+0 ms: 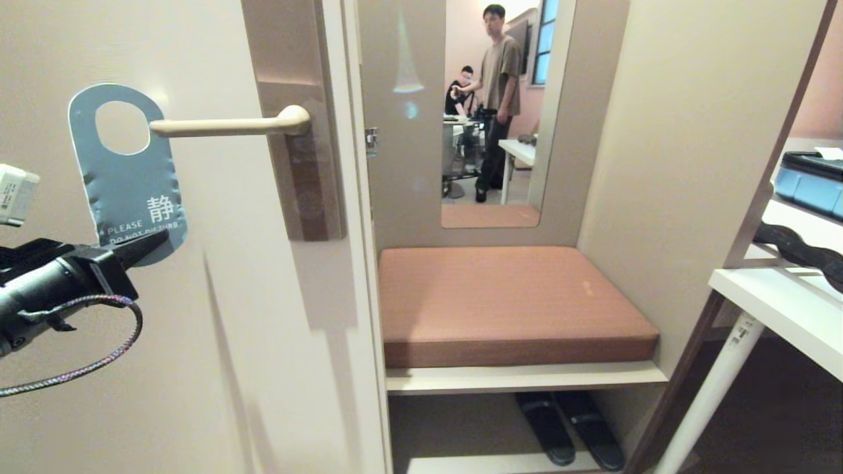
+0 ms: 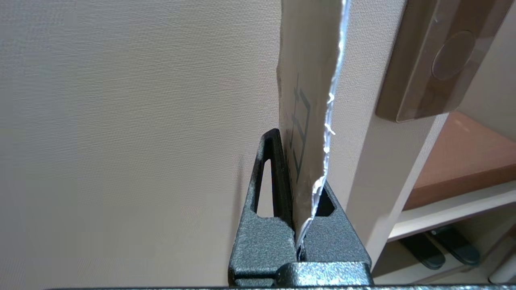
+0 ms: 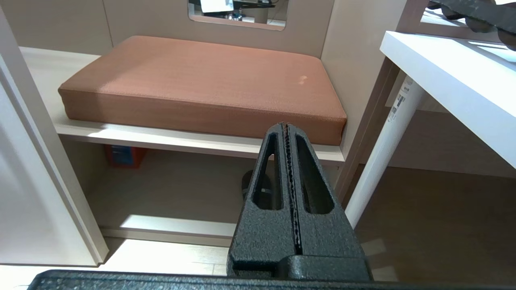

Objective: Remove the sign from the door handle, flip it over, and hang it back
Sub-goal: Hang the sign back with the other side facing out

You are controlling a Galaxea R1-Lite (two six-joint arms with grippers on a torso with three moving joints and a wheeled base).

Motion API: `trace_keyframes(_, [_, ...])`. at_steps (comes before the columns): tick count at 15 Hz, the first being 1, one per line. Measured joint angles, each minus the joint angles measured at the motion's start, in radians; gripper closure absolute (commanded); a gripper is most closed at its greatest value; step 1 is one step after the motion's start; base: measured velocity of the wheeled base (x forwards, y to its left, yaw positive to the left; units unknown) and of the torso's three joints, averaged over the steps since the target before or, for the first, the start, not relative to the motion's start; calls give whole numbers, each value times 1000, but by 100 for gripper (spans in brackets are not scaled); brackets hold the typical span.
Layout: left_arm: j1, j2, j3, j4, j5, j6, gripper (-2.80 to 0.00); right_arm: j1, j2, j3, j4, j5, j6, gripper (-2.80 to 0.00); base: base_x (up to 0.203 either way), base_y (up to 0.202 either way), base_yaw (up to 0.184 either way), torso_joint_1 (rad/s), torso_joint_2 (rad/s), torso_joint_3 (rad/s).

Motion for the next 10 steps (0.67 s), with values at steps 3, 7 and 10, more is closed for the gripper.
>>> trace_keyframes(3, [-34, 10, -3, -2, 0, 2, 0, 0, 0, 0, 0, 1, 0, 0, 0, 0, 0, 0, 0, 0])
trace_keyframes(7, [-81, 13, -4, -2, 1, 2, 0, -1, 0, 0, 0, 0, 0, 0, 0, 0, 0, 0, 0, 0])
trace_keyframes(10, [-95, 13, -5, -2, 2, 2, 0, 0, 0, 0, 0, 0, 0, 0, 0, 0, 0, 0, 0, 0])
